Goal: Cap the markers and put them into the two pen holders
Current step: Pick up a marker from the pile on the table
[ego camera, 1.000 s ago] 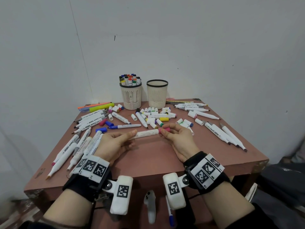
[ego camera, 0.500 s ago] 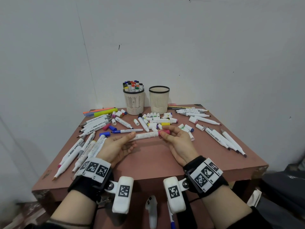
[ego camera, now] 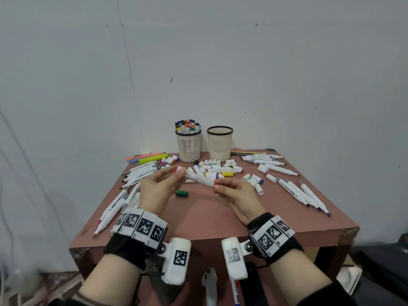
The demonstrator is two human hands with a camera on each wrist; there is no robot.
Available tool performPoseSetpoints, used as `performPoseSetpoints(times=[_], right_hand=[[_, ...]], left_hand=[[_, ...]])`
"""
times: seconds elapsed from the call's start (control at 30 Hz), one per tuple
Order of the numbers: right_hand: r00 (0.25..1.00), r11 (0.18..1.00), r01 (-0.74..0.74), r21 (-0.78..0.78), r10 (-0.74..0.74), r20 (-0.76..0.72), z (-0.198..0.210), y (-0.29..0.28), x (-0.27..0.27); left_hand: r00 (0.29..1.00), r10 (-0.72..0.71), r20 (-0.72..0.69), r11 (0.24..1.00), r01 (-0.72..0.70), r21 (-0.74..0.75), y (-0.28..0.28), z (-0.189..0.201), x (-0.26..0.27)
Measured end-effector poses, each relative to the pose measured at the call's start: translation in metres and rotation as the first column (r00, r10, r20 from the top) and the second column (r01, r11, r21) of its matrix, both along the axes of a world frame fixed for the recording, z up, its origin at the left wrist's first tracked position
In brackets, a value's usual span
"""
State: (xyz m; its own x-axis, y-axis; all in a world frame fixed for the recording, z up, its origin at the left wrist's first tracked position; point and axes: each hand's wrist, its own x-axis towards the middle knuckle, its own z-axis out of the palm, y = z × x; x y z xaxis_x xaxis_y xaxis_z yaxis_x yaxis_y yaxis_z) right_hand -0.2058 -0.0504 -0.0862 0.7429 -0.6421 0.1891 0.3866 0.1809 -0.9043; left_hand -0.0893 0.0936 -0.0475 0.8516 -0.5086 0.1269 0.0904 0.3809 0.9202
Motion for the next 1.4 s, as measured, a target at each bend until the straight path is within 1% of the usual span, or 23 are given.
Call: performPoseSetpoints(times=[0.1, 0.23, 0.37, 0.5, 0.57, 0.67, 0.73, 0.83, 0.93, 1.03, 1.1, 1.17, 1.2, 1.23, 1.3, 1.37, 1.4], right_hand=[[1.000, 0.999, 0.008, -0.038, -0.007, 0.009, 0.000, 0.003, 0.000], [0.999, 0.991, 0.049, -0.123, -0.049, 0.001, 0.001, 0.010, 0.000], [0.998, 0.967, 0.060, -0.248, -0.067, -0.020, 0.010, 0.023, -0.003], [1.000, 0.947, 0.013, -0.322, -0.017, -0.008, 0.031, 0.048, -0.007], [1.000, 0.928, 0.010, -0.371, -0.018, -0.017, 0.044, 0.059, -0.008], [0.999, 0.880, 0.032, -0.474, -0.045, -0.016, 0.062, 0.069, -0.007], [0.999, 0.858, 0.038, -0.513, -0.053, -0.014, 0.071, 0.072, -0.004], [0.999, 0.828, 0.031, -0.560, -0.050, -0.018, 0.084, 0.071, 0.004], [0.996, 0.794, 0.066, -0.605, -0.088, -0.006, 0.095, 0.063, 0.015], [0.992, 0.784, 0.112, -0.611, -0.122, 0.025, 0.108, 0.050, 0.027], [0.989, 0.789, 0.141, -0.597, -0.142, 0.046, 0.119, 0.040, 0.035], [0.983, 0.783, 0.178, -0.596, -0.171, 0.068, 0.127, 0.030, 0.045], [0.977, 0.765, 0.206, -0.610, -0.193, 0.088, 0.129, 0.024, 0.051], [0.970, 0.740, 0.237, -0.630, -0.219, 0.109, 0.132, 0.018, 0.057], [0.953, 0.685, 0.293, -0.667, -0.269, 0.143, 0.137, 0.006, 0.068], [0.930, 0.626, 0.349, -0.697, -0.322, 0.177, 0.141, -0.005, 0.079], [0.917, 0.593, 0.374, -0.713, -0.349, 0.192, 0.144, -0.011, 0.084]], left_hand=[[0.987, -0.008, 0.160, 0.998, -0.004, 0.070, 0.008, 0.016, -0.006], [0.924, -0.115, 0.365, 0.975, 0.034, 0.220, 0.023, 0.037, -0.014], [0.876, -0.185, 0.445, 0.954, 0.050, 0.297, 0.037, 0.059, -0.017], [0.802, -0.230, 0.551, 0.926, 0.007, 0.377, 0.049, 0.077, -0.012], [0.769, -0.258, 0.585, 0.918, 0.007, 0.396, 0.053, 0.085, -0.012], [0.735, -0.293, 0.612, 0.909, 0.015, 0.417, 0.057, 0.095, -0.012], [0.729, -0.287, 0.621, 0.913, 0.013, 0.407, 0.059, 0.101, -0.010], [0.728, -0.233, 0.645, 0.934, -0.016, 0.356, 0.063, 0.105, -0.004], [0.735, -0.203, 0.647, 0.947, -0.021, 0.321, 0.064, 0.104, 0.007], [0.719, -0.241, 0.652, 0.917, -0.052, 0.396, 0.061, 0.096, 0.025], [0.670, -0.286, 0.685, 0.870, -0.118, 0.478, 0.056, 0.086, 0.041], [0.574, -0.375, 0.728, 0.790, -0.213, 0.574, 0.050, 0.073, 0.056], [0.518, -0.440, 0.734, 0.740, -0.254, 0.622, 0.047, 0.067, 0.064], [0.458, -0.515, 0.724, 0.683, -0.291, 0.670, 0.044, 0.061, 0.071], [0.322, -0.683, 0.655, 0.537, -0.386, 0.750, 0.038, 0.052, 0.085], [0.208, -0.824, 0.526, 0.374, -0.497, 0.783, 0.033, 0.047, 0.094], [0.161, -0.871, 0.465, 0.315, -0.542, 0.779, 0.030, 0.046, 0.099]])
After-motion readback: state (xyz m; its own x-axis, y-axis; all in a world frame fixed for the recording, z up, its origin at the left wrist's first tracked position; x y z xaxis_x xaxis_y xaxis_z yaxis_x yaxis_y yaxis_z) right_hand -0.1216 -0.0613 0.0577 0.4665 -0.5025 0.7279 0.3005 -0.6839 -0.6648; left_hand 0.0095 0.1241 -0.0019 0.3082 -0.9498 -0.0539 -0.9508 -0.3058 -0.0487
